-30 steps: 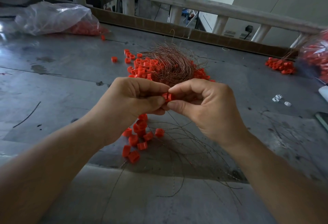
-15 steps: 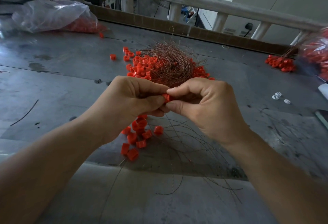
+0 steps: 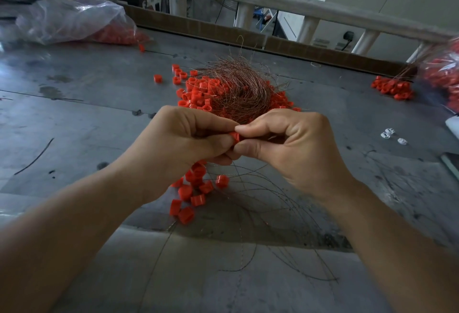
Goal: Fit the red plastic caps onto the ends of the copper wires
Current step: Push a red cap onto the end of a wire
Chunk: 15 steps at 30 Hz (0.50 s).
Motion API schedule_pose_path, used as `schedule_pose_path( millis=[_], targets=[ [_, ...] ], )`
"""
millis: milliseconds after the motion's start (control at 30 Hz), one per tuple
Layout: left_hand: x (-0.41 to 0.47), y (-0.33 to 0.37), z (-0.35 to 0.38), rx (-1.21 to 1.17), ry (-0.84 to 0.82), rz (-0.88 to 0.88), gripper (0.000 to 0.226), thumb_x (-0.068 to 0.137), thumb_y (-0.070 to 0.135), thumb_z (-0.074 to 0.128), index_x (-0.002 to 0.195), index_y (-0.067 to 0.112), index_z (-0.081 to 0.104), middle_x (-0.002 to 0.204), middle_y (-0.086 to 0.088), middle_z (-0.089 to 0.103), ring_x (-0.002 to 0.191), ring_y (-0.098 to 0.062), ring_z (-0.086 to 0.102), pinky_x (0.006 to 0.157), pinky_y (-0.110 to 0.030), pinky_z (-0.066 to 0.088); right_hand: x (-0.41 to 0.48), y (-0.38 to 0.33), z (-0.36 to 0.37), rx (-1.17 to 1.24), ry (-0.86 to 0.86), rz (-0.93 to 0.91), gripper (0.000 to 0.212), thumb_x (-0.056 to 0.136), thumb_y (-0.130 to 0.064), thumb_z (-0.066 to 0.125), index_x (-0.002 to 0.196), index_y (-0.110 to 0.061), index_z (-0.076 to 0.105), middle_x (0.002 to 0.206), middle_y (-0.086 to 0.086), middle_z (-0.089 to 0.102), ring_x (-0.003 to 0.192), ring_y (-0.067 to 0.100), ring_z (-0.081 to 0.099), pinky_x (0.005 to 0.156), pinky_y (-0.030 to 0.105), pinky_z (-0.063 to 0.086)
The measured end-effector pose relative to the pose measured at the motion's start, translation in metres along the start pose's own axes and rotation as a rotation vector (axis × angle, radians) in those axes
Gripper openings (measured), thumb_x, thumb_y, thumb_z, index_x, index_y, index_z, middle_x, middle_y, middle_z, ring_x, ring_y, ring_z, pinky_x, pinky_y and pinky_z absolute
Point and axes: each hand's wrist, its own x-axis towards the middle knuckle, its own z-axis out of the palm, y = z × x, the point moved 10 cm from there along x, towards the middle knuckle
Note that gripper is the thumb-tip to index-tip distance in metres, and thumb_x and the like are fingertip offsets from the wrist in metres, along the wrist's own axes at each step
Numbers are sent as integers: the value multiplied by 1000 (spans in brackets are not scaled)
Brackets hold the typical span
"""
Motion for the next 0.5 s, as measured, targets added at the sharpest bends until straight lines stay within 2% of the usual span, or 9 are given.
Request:
schedule_pose_path(
  millis=[167,367,500],
  targets=[
    [0,-4,0,17,-12,-16,26,58,20,62,79,29,73,69,0,73,60,-10,68,56,-13,51,-1,1,1,-72,18,-21,22,62,-19,75,80,-8,71,72,-4,65,70,9,64,64,21,53],
    [0,-7,-1,-4,-28,-45,27,58,19,63,81,28,74,69,-1,73,61,-9,68,57,-14,52,-2,-6,2,-92,21,-89,22,63,-16,76,80,-4,72,74,3,67,69,11,64,63,22,53],
    [0,-6,0,-36,-42,-47,28,57,21,63,82,28,74,70,-3,73,62,-9,68,57,-14,52,0,-2,1,-3,-4,-44,26,64,-19,75,87,-8,70,76,2,67,70,11,65,65,22,53]
  ],
)
